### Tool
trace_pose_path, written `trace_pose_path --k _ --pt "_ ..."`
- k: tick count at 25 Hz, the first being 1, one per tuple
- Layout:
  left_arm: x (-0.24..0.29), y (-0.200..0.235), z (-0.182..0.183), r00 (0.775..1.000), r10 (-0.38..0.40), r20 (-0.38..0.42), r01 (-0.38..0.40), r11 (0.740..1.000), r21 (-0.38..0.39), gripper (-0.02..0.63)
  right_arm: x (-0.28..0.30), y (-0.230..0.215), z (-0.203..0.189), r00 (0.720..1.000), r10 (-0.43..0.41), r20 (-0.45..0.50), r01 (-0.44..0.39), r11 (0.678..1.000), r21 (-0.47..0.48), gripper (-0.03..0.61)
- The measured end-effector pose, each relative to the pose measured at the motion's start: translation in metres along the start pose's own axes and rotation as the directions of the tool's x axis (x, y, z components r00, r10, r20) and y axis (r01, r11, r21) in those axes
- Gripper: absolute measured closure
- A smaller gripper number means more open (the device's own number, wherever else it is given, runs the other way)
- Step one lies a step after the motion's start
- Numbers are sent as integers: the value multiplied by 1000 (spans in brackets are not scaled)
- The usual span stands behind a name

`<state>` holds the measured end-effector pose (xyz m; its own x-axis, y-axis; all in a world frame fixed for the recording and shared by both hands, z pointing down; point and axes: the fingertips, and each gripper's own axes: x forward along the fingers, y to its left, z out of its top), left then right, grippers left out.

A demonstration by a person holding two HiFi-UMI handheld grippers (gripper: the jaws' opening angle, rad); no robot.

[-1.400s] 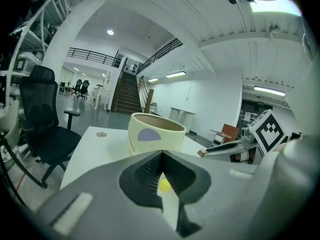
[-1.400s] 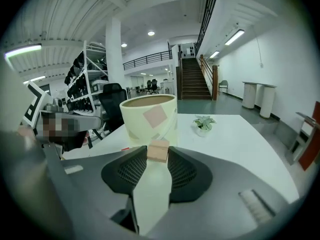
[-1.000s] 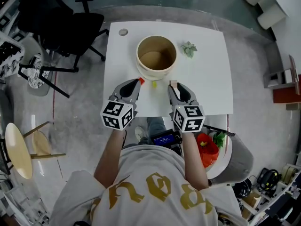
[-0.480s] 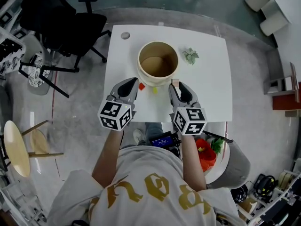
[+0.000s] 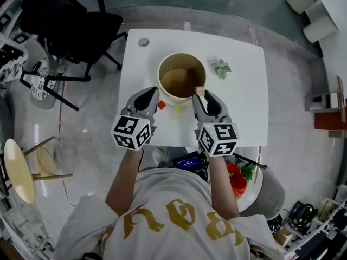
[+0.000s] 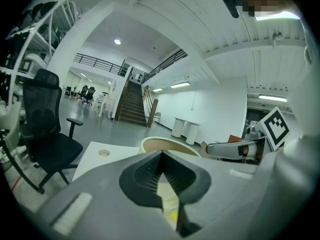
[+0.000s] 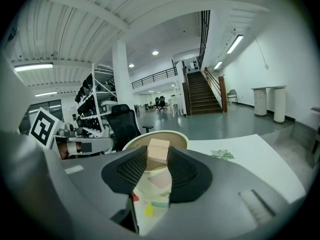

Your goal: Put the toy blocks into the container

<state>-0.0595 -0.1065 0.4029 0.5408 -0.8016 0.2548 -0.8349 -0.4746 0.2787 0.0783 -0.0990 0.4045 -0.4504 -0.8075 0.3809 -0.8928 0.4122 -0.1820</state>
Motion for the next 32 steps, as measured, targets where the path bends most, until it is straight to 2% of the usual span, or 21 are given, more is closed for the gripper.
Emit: trace_pose_path --k 21,27,32 --pt "28 17 -5 1000 22 -8 -23 1000 -20 614 42 -9 -3 998 55 -44 -58 995 -76 422" --pt "26 23 -6 1000 30 -9 -30 999 -31 614 46 -11 -5 998 32 -46 -34 997 -63 419" --pt "25 25 -9 999 32 -9 -32 999 -38 612 46 -9 -6 998 38 -40 -41 996 -75 376"
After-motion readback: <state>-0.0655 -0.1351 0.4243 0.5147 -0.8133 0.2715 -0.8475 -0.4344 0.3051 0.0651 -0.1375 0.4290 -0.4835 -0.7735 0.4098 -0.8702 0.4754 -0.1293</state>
